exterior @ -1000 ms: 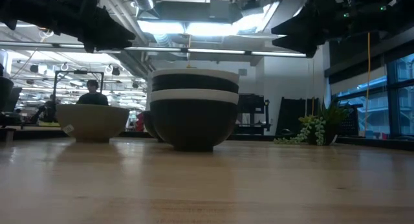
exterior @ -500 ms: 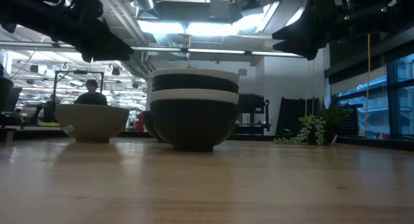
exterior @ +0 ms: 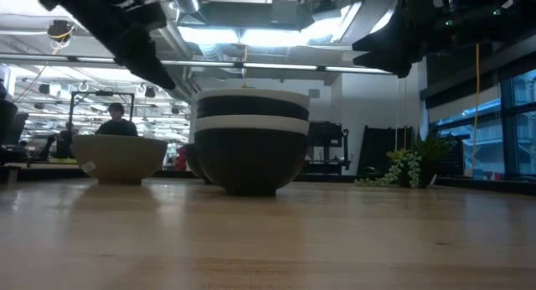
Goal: Nest bowls inside each other
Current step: Stack the black bowl on top of the white bowl
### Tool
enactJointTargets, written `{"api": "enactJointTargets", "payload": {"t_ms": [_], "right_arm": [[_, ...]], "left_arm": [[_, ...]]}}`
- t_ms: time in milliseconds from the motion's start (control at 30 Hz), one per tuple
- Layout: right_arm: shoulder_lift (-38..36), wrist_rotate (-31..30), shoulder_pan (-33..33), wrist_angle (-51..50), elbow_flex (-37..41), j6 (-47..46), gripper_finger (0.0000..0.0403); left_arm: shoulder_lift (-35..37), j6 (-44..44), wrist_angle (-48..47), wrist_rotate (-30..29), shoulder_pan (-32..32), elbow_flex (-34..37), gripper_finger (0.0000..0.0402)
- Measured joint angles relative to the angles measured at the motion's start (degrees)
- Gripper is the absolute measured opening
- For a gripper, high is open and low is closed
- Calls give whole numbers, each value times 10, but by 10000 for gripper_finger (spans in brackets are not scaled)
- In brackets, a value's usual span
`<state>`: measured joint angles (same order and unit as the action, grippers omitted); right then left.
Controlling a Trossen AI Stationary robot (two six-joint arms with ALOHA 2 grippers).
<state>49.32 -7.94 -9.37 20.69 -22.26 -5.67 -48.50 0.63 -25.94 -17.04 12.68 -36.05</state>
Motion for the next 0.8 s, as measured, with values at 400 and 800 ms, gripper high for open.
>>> {"api": "enactJointTargets", "payload": {"t_ms": [400,800], "right_arm": [[0,0,0,0,0,-2,248],[0,0,0,-7,0,-1,248]], "left_arm": [[-165,165,1,38,11,-70,222],[-213,179,92,-103,13,-71,222]]}}
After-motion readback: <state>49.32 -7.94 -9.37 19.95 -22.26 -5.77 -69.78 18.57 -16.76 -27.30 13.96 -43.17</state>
